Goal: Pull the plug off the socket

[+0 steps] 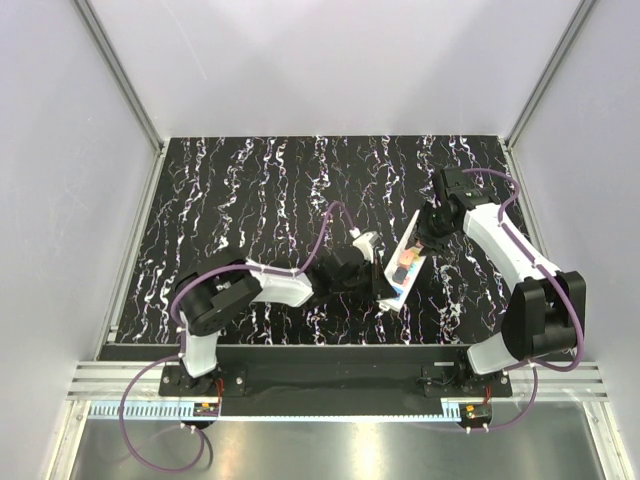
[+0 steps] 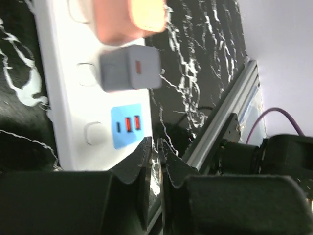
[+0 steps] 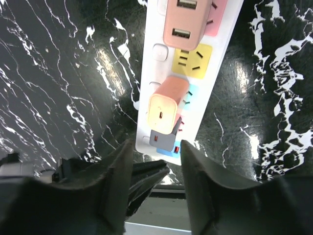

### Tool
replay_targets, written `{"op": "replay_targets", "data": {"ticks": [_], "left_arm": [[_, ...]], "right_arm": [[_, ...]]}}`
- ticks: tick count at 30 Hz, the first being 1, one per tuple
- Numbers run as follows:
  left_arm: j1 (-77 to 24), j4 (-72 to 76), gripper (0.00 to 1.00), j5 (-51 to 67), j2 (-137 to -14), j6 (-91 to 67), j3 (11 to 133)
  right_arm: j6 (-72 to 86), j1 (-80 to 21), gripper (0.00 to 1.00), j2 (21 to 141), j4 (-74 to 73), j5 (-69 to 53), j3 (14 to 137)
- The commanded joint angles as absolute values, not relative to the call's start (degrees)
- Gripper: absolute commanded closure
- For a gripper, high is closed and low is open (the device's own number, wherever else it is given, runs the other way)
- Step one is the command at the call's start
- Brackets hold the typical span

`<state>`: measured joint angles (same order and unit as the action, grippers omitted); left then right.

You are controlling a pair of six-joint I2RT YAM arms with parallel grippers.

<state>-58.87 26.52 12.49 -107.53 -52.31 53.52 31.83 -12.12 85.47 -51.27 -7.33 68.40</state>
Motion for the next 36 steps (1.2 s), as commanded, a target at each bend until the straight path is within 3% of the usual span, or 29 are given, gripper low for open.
{"op": "replay_targets", "data": {"ticks": [1, 4, 6, 8, 17, 36], "left_arm": [[-58.4, 29.5, 0.86, 14.5, -109.9, -53.9, 55.1], [-58.3, 30.9, 0.85, 14.4, -111.3, -55.5, 54.7], [-57.7, 32.9, 0.85, 15.5, -112.5, -56.9, 54.7], [-57.7, 33.1, 0.85, 16.3, -112.9, -57.3, 54.8], [-57.1, 22.1, 0.89, 12.9, -112.3, -57.4, 56.5], [-57.0, 17.8, 0.89, 12.1, -113.6, -57.0, 57.7]], "right_arm": [[34.2, -12.8, 0.57, 85.3, -49.5, -4.7, 67.9], [34.5, -13.7, 0.54, 86.5, -49.1, -4.0, 68.6], [34.9, -14.0, 0.44, 87.0, -49.1, -2.9, 69.1], [34.9, -14.1, 0.4, 87.4, -49.1, -3.3, 69.2], [35.6, -15.4, 0.44, 89.0, -48.8, -1.3, 67.0], [36.4, -16.2, 0.44, 93.6, -45.8, -1.4, 66.3]]}}
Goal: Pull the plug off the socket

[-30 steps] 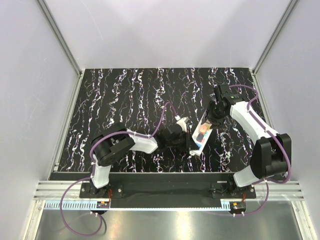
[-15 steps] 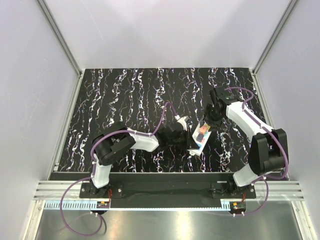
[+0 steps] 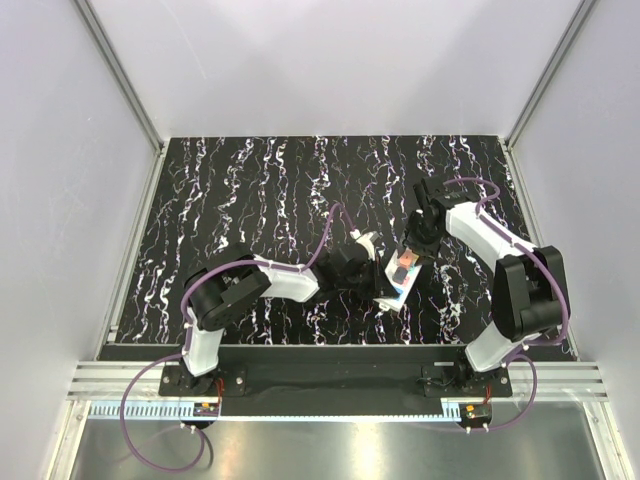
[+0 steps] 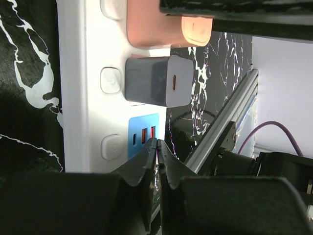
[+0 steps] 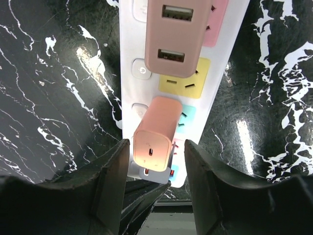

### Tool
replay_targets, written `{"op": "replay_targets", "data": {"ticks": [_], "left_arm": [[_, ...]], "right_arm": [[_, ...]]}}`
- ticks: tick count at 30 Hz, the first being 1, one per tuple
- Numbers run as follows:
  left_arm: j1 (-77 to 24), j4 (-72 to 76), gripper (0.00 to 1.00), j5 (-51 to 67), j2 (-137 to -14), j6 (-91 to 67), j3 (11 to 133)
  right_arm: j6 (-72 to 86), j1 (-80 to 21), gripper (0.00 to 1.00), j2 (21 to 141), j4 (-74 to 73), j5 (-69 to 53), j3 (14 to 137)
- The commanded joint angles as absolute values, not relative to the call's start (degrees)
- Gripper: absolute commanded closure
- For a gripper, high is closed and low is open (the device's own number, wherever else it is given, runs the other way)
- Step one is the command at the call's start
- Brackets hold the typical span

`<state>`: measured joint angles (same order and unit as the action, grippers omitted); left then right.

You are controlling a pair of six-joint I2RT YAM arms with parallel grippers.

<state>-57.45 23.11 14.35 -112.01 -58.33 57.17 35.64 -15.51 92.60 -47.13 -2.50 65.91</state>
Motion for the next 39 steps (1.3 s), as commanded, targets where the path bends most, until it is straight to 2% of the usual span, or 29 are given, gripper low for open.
{"op": "replay_targets", "data": {"ticks": [1, 16, 17, 20, 23, 27, 29, 39], "left_arm": [[-57.0, 17.7, 0.89, 12.1, -113.6, -57.0, 57.9], [-57.0, 17.0, 0.9, 13.1, -114.1, -56.6, 58.6], [-57.0, 16.8, 0.91, 13.1, -114.0, -56.5, 58.6], [-56.9, 15.7, 0.91, 13.0, -114.3, -56.3, 59.0], [-56.9, 15.3, 0.92, 13.1, -114.6, -56.4, 59.3], [-56.8, 14.0, 0.92, 12.8, -115.0, -56.2, 60.0], [-56.8, 13.6, 0.92, 12.8, -115.1, -56.2, 60.2], [-56.6, 14.5, 0.93, 13.6, -116.5, -57.0, 59.6]], "right_arm": [[36.4, -16.3, 0.44, 93.8, -45.6, -1.4, 66.4], [37.4, -17.1, 0.54, 94.2, -45.7, -0.3, 66.5], [37.4, -17.0, 0.61, 94.5, -45.8, -0.4, 66.7], [37.1, -17.0, 0.64, 94.8, -45.9, -0.3, 67.4], [36.7, -17.1, 0.72, 94.9, -47.0, -0.4, 68.6], [36.0, -17.1, 0.94, 95.3, -49.1, 2.1, 70.3], [35.8, -17.1, 1.0, 95.5, -50.4, 2.1, 71.6], [35.3, -17.1, 1.0, 95.0, -53.3, 2.0, 75.1]]}}
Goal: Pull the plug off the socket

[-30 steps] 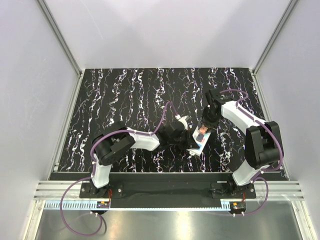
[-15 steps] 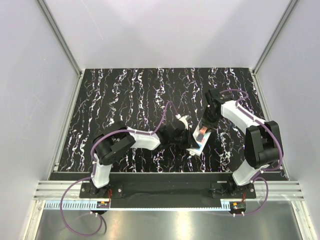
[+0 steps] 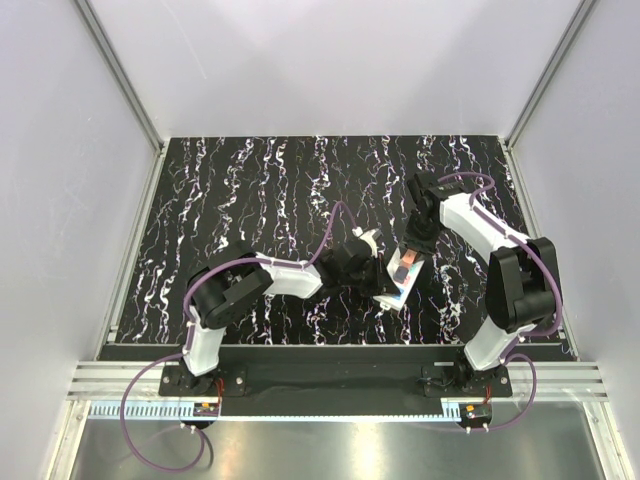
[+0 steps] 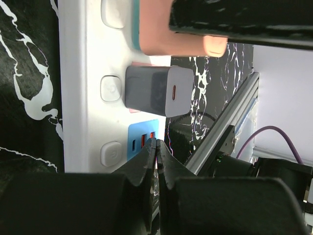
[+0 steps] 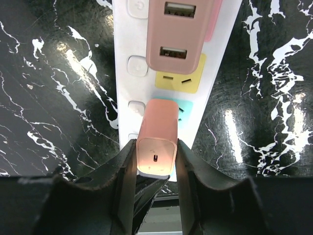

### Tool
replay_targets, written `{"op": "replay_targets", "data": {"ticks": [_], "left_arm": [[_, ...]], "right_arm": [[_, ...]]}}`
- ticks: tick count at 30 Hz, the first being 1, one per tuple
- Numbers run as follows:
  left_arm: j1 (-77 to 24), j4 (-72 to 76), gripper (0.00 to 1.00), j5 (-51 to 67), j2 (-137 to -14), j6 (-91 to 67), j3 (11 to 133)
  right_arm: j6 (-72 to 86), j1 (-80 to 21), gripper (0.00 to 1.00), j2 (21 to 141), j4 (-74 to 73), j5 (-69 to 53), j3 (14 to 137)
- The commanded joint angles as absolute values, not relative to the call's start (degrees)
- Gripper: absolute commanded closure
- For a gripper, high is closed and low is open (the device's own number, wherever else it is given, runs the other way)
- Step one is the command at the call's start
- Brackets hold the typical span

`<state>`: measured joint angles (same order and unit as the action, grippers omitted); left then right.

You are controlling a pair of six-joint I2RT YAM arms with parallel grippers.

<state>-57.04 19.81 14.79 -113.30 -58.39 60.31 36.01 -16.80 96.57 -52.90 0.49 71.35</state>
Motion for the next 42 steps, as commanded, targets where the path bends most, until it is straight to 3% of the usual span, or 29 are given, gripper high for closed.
{"op": "replay_targets", "data": {"ticks": [1, 13, 27, 36, 42], "left_arm": [[-56.6, 14.4, 0.93, 13.6, -116.5, -57.0, 59.7], [-56.4, 13.2, 0.94, 13.4, -116.5, -56.2, 60.1], [-56.5, 8.6, 0.91, 11.5, -101.1, -51.6, 58.9], [-56.4, 2.0, 0.78, 2.9, -77.6, -50.3, 45.9], [-56.3, -7.0, 0.67, -3.5, -55.0, -48.4, 38.0]], "right_arm": [[35.3, -17.1, 1.0, 95.0, -53.3, 1.9, 75.1], [34.5, -17.1, 1.0, 94.5, -53.3, 0.5, 75.8], [32.1, -17.1, 1.0, 89.5, -51.5, -1.8, 84.5], [31.6, -19.3, 1.0, 96.1, -37.9, -10.5, 86.4], [36.7, -21.7, 1.0, 106.1, -14.6, -21.8, 87.0]]}}
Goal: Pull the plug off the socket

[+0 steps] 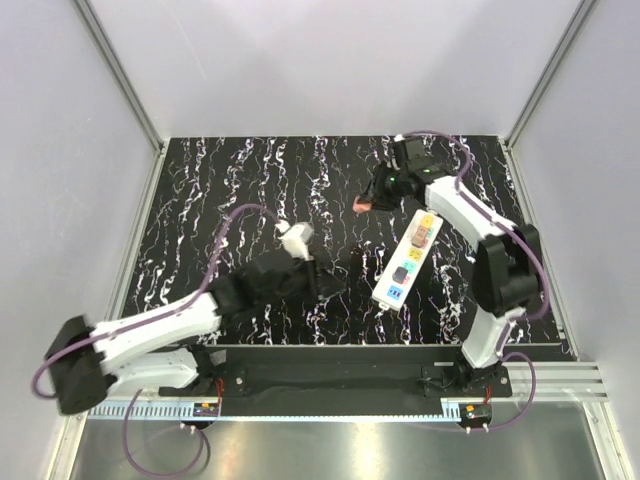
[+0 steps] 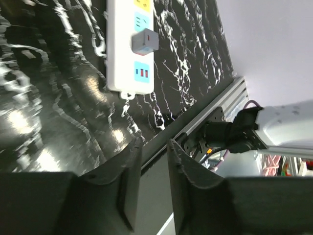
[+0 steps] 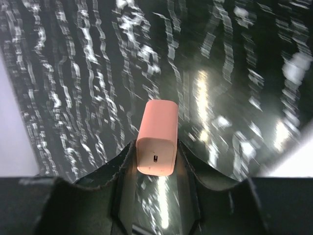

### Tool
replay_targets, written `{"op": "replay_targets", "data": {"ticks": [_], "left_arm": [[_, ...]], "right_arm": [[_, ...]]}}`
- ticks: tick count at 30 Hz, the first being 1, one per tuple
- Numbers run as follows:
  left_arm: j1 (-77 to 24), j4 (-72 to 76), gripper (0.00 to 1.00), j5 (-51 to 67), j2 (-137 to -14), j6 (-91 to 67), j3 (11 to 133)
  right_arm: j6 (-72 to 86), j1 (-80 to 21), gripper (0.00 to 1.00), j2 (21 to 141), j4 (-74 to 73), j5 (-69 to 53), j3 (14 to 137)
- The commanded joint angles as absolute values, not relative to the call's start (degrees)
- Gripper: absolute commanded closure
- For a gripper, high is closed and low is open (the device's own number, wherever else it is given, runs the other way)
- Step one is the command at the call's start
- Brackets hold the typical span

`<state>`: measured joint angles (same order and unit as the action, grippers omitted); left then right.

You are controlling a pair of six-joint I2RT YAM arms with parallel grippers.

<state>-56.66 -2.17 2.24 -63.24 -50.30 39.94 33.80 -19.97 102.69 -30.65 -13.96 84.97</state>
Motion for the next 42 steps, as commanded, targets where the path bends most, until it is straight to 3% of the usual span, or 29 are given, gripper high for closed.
{"op": "replay_targets", "data": {"ticks": [1, 4, 7, 10, 16, 29, 32, 33, 36, 39, 42], "left_arm": [[-56.2, -10.3, 0.66, -4.2, -52.6, -48.0, 37.6], [-56.0, -17.5, 0.62, -7.2, -42.7, -47.5, 36.6], [-55.7, -21.9, 0.52, -10.5, -35.1, -48.6, 34.9], [-55.2, -24.8, 0.5, -12.2, -31.7, -49.5, 34.3], [-55.1, -28.2, 0.48, -13.1, -30.3, -49.6, 34.9], [-55.0, -28.3, 0.45, -14.5, -29.4, -51.0, 33.1], [-55.0, -28.0, 0.44, -14.8, -27.8, -51.4, 31.8], [-55.0, -28.0, 0.44, -14.9, -27.6, -51.4, 31.6], [-55.0, -27.9, 0.44, -14.6, -27.4, -51.7, 31.4], [-55.0, -27.5, 0.44, -14.2, -27.6, -51.7, 31.3], [-55.0, -26.9, 0.44, -13.8, -27.4, -51.7, 30.9]], "right_arm": [[37.1, -22.2, 1.0, 109.0, -13.5, -22.1, 89.1], [36.1, -25.2, 1.0, 116.3, -12.7, -21.3, 96.7], [37.2, -27.6, 1.0, 124.6, -12.4, -22.0, 104.7], [38.2, -29.7, 1.0, 131.8, -12.3, -21.7, 111.9], [40.8, -31.6, 0.99, 142.5, -12.7, -26.5, 123.1], [40.7, -32.9, 0.87, 149.7, -16.1, -28.6, 127.5], [39.5, -32.9, 0.69, 149.5, -17.9, -28.6, 127.4], [39.1, -32.8, 0.54, 149.7, -19.1, -28.7, 127.8], [36.9, -32.8, 0.34, 149.5, -22.8, -26.7, 129.1], [34.2, -32.8, 0.23, 149.2, -27.5, -24.0, 131.6], [31.2, -32.8, 0.21, 148.8, -33.4, -20.4, 135.6]]}}
